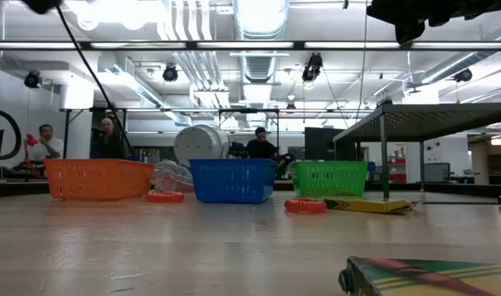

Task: Pick & Place Office Desk Supplies
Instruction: Put the yellow rubber band into the green bin

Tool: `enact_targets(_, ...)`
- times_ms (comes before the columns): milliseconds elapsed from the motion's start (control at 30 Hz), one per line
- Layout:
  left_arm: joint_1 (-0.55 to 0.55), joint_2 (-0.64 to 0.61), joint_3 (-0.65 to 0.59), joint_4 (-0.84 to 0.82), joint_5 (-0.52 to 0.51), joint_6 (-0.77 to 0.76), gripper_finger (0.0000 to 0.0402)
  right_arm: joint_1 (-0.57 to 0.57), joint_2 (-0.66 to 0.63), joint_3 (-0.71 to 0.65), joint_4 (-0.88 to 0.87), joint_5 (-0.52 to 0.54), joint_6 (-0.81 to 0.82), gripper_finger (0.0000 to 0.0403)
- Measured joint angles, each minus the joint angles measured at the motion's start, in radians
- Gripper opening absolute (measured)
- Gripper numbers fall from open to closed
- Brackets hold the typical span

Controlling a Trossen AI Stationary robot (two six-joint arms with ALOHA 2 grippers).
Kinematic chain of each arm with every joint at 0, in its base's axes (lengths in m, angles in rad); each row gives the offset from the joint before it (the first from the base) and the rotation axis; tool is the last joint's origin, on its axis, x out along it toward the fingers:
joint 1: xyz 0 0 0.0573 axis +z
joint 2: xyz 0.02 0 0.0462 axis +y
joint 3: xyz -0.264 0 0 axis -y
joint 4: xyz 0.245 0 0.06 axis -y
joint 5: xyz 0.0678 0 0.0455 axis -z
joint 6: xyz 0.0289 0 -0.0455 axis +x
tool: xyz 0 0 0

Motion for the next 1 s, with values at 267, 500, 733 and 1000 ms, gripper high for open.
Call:
enact_targets(267, -0.148, 0.007, 0.0, 0.008, 0.064, -0.354, 0.0214, 0.0, 0.0, 0.0, 0.0, 0.0, 0.0, 0.0075)
enact_targets(500, -0.202, 0.012, -0.102, 0.199, 0.106, -0.497, 0.0214, 0.0, 0.0, 0.0, 0.0, 0.0, 0.0, 0.0075)
enact_targets(733, -0.206, 0.012, -0.222, 0.377, 0.177, -0.54, 0.0214, 0.0, 0.0, 0.0, 0.0, 0.0, 0.0, 0.0075)
enact_targets(1000, -0.225, 0.012, -0.3, 0.438, 0.187, -0.391, 0.0213, 0.0, 0.0, 0.0, 0.0, 0.0, 0.0, 0.0075)
